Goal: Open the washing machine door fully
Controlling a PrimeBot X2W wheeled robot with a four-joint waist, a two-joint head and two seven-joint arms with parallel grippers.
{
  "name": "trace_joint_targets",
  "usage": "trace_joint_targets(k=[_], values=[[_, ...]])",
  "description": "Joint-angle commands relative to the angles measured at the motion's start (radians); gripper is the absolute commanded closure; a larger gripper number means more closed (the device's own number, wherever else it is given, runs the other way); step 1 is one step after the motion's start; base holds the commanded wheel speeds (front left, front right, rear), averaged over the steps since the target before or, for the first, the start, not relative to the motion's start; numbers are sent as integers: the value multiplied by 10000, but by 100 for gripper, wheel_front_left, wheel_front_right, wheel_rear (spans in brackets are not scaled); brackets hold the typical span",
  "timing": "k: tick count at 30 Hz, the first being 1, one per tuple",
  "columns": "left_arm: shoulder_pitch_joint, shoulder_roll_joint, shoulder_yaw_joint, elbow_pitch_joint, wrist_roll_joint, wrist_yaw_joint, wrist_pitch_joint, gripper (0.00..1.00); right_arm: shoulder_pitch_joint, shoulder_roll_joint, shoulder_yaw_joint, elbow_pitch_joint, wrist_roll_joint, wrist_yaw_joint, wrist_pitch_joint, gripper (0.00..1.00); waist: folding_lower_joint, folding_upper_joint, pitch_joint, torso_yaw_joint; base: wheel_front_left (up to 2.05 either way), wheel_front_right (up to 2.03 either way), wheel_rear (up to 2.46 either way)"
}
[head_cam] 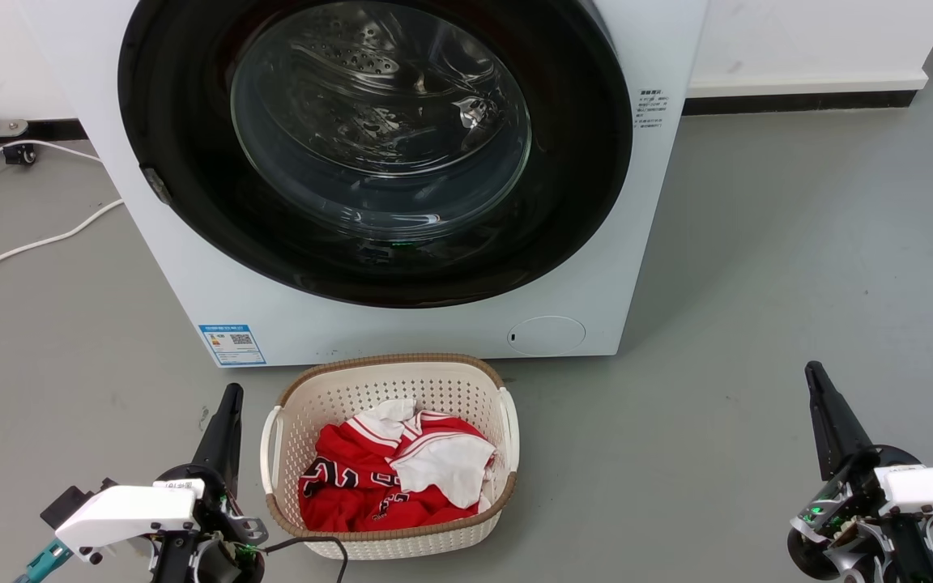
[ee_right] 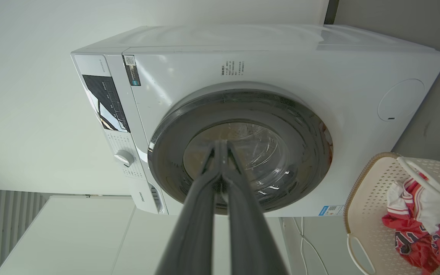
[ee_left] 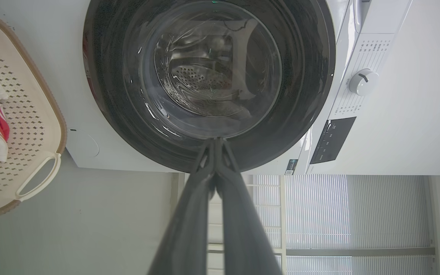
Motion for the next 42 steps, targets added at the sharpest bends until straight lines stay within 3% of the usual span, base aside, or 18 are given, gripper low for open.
trace_joint_targets(k=[1,35,36,37,38,39,42], values=[[-58,-13,21,0,-20,-20,26,100,-108,31,-16,20,-32,-3,24,100,0,0,0,0,0,0,0],[-58,-13,22,1,-20,-20,25,100,-114,63,-57,21,-69,-3,58,100,0,0,0,0,0,0,0],[-1,0,-3,-4,0,0,-3,0,-2,27,-43,3,-34,0,30,0,0,0,0,0,0,0,0],[21,-4,-11,42,2,2,-11,100,27,29,-37,41,-37,2,18,100,0,0,0,0,0,0,0],[86,-11,-31,124,3,2,-16,100,92,37,-26,124,-37,0,16,100,0,0,1,0,0,0,0],[178,-21,-47,210,4,4,-21,0,189,48,-18,208,-38,0,14,0,0,0,1,-1,0,0,0],[212,-24,-91,173,129,4,-165,0,239,51,-7,191,-131,0,-128,0,0,0,4,-2,0,0,0]])
